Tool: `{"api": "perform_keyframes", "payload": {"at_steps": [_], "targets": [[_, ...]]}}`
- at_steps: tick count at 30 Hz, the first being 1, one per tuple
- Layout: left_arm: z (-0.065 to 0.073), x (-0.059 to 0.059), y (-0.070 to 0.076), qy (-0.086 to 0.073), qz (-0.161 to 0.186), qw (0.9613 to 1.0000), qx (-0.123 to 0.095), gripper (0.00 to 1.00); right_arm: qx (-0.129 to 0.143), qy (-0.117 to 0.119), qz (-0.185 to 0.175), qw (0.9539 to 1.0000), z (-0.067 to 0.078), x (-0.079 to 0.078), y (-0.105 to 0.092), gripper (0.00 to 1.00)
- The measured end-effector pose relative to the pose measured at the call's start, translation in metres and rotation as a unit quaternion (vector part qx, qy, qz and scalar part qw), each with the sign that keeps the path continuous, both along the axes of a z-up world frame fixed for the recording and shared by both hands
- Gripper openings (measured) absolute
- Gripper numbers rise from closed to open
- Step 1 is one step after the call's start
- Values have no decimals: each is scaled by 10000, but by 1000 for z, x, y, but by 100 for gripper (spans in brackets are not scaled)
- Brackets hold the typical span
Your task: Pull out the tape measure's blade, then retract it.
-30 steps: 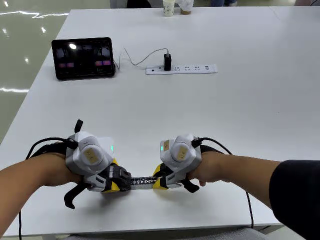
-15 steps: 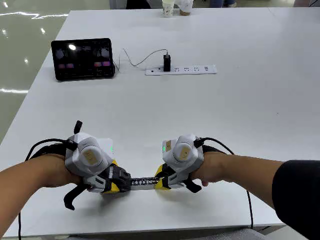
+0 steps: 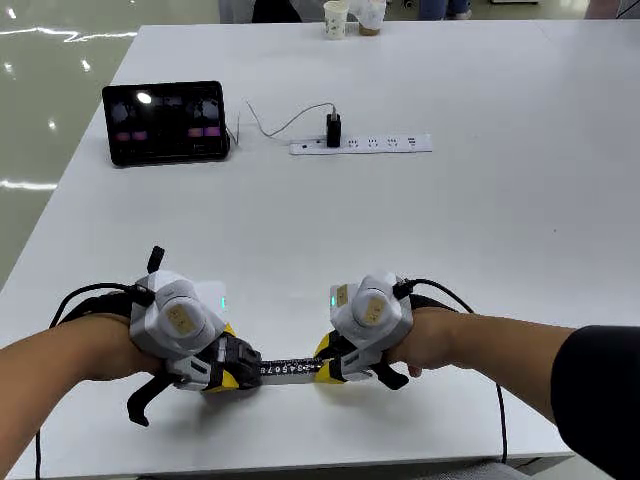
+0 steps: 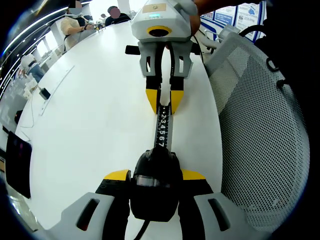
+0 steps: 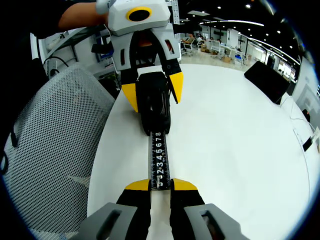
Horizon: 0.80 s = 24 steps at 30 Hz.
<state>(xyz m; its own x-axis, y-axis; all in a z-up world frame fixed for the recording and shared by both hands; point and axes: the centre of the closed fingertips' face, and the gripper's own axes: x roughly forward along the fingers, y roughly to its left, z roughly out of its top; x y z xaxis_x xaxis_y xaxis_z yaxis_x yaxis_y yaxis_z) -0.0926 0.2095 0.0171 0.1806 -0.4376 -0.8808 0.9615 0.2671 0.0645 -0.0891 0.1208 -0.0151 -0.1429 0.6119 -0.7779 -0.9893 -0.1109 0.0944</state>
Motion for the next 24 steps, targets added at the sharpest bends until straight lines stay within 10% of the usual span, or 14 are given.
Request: {"api": "perform_keyframes", "payload": {"at_steps": [24], "targets": [[0, 0, -1, 6, 7, 10000, 4, 31, -66, 3, -54, 10000, -1, 5, -24, 10]]}}
